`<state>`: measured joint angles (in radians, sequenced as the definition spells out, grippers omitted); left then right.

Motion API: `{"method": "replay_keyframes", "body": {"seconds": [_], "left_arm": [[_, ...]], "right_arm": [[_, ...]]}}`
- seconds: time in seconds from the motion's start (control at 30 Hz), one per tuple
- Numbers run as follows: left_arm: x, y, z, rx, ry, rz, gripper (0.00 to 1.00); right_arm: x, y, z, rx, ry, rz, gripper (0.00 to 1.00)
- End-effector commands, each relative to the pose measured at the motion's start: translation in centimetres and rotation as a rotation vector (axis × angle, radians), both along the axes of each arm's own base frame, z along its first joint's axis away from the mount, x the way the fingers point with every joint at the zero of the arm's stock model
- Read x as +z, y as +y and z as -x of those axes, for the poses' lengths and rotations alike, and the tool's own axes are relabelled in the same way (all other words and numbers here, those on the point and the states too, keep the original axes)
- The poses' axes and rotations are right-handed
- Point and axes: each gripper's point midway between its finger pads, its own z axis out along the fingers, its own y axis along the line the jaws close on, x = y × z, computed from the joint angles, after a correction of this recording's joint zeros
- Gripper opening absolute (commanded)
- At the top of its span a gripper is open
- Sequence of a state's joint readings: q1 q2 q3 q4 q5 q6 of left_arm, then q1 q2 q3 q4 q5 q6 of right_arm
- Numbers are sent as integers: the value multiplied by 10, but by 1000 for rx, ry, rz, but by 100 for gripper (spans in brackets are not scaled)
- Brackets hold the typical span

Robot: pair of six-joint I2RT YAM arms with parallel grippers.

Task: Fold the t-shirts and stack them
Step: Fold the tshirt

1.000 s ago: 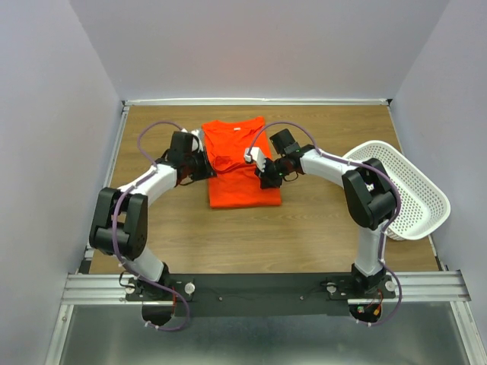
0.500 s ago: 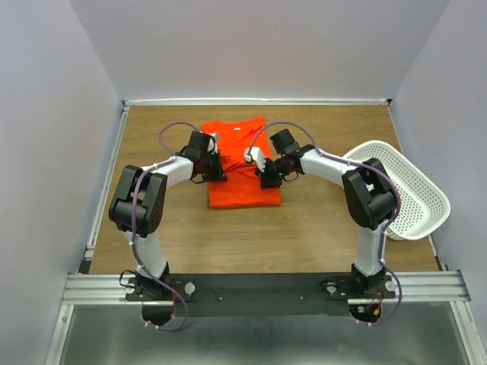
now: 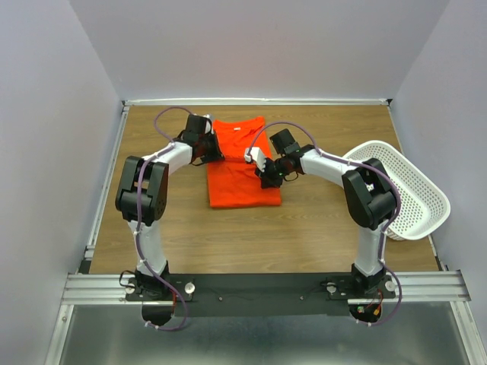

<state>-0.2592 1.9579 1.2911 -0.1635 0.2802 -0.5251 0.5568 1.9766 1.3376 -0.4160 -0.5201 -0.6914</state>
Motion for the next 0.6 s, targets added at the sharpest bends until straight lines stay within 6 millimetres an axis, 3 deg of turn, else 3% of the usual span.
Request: {"method": "replay_keyframes", "body": {"seconds": [0.0, 0.17, 0.27, 0.33, 0.4, 0.43, 0.47, 0.5, 0.53, 0.57], "left_arm": [[1, 17, -20, 68, -11, -52, 0], [-8, 31, -29, 86, 4, -71, 0], [1, 31, -34, 70, -25, -67, 1], [29, 31, -39, 54, -105, -65, 3], [80, 36, -41, 58, -246, -73, 13], [100, 38, -38, 56, -303, -74, 18], [139, 43, -28, 63, -407, -71, 27], [158, 46, -20, 67, -461, -75, 33], [173, 51, -12, 78, -503, -79, 38], [192, 58, 11, 96, -549, -70, 47]], "right_arm": [[-6, -3, 2, 6, -9, 25, 12], [1, -3, -1, -2, -28, 23, 13], [8, -5, -6, -12, -44, 18, 13], [21, -6, -12, -24, -69, 1, 15], [35, -12, -17, -24, -84, -40, 18], [53, -9, -13, 12, -98, -99, 21], [58, -17, -10, 45, -120, -118, 24], [63, -18, -3, 81, -132, -142, 27], [84, -17, 5, 166, -209, -191, 36], [74, -23, 23, 211, -196, -196, 43]]}}
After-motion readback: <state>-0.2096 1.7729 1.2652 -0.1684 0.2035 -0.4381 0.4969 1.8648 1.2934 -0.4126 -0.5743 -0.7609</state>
